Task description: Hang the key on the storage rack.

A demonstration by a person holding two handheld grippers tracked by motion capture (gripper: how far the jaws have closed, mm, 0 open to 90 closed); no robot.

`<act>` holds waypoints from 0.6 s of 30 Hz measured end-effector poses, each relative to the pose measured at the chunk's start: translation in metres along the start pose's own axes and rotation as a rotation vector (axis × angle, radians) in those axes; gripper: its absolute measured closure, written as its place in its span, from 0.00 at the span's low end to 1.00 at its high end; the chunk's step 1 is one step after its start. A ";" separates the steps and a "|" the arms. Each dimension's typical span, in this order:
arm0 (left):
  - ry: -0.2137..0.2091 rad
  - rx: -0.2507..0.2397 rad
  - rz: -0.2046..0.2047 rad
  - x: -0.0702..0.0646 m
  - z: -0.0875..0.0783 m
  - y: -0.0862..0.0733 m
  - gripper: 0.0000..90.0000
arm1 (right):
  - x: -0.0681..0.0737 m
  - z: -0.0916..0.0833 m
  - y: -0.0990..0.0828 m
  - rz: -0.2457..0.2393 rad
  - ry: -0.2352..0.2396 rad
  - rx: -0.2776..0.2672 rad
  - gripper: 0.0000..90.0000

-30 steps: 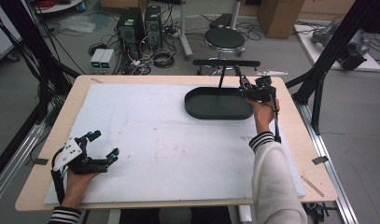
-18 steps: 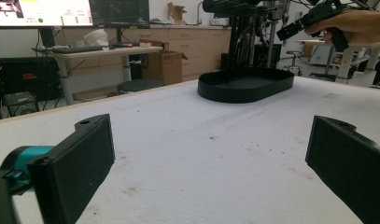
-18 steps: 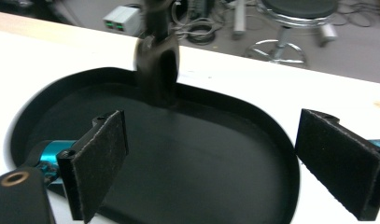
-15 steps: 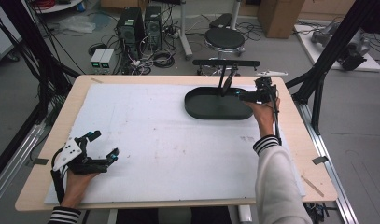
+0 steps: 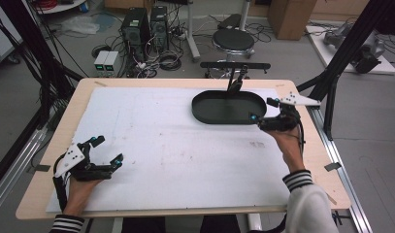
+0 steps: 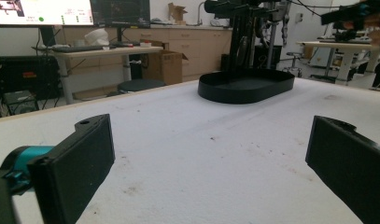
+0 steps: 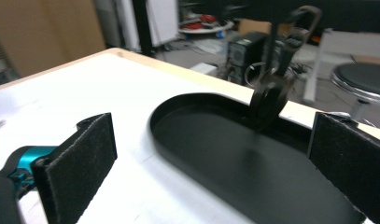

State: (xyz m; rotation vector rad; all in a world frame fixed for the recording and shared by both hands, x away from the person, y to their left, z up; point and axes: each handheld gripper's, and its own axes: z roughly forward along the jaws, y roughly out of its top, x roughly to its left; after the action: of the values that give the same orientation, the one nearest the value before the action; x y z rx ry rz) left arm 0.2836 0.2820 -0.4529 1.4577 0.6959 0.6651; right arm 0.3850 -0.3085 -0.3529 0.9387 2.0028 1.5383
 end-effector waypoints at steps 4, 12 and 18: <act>-0.001 0.002 0.010 -0.001 0.000 0.000 0.02 | 0.018 -0.017 -0.019 -0.050 0.025 -0.035 0.00; -0.006 0.004 0.017 -0.001 0.000 0.000 0.02 | 0.031 -0.034 -0.062 -0.081 -0.021 -0.154 0.00; -0.002 -0.008 0.018 -0.001 -0.001 0.000 0.02 | 0.031 -0.042 -0.090 -0.074 -0.044 -0.243 0.00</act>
State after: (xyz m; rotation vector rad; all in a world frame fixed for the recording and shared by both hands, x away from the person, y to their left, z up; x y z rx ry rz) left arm 0.2820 0.2817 -0.4532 1.4585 0.6784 0.6790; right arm 0.3121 -0.3265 -0.4250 0.7854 1.7515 1.6593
